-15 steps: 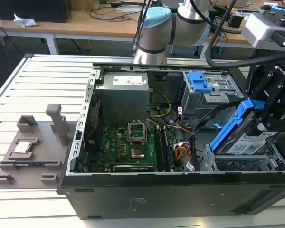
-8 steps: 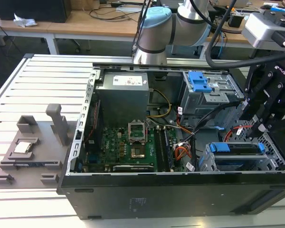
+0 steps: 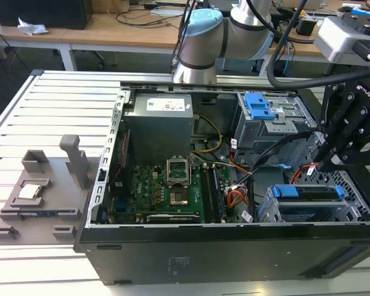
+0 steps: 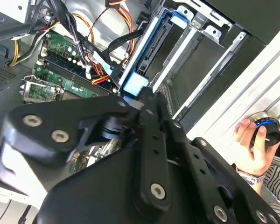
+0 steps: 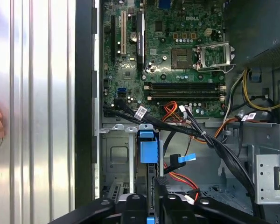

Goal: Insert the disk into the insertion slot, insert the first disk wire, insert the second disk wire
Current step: 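Insert the disk into the insertion slot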

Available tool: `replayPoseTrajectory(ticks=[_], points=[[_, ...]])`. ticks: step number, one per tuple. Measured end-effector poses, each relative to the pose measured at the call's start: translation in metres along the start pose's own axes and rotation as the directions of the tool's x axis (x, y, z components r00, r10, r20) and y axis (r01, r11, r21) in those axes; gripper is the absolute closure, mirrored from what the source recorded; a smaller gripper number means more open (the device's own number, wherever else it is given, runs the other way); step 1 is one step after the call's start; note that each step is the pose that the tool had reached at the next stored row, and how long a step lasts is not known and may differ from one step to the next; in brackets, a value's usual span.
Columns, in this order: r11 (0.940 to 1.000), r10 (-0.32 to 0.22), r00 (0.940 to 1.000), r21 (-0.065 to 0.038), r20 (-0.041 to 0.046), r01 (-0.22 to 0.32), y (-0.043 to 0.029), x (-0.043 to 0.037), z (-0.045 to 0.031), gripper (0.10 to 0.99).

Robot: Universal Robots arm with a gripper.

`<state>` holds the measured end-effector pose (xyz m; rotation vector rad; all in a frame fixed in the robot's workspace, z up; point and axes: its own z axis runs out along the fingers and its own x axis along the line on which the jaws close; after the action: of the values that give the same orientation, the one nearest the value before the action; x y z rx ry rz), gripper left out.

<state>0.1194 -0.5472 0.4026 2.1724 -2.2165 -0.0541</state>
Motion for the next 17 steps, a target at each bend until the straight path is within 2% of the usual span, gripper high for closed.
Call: replayPoseTrajectory(ticks=[1,2,12,17], points=[[1.0000,0.000,1.0000,0.000,0.0000,0.000,0.0000,0.0000,0.0000,0.973],[1.0000,0.000,1.0000,0.000,-0.0001,0.000,0.0000,0.0000,0.0000,0.980],[1.0000,0.000,1.0000,0.000,-0.0003,0.000,0.0000,0.0000,0.0000,0.980],[1.0000,0.000,1.0000,0.000,-0.0003,0.000,-0.0002,-0.0001,0.0031,0.980]])
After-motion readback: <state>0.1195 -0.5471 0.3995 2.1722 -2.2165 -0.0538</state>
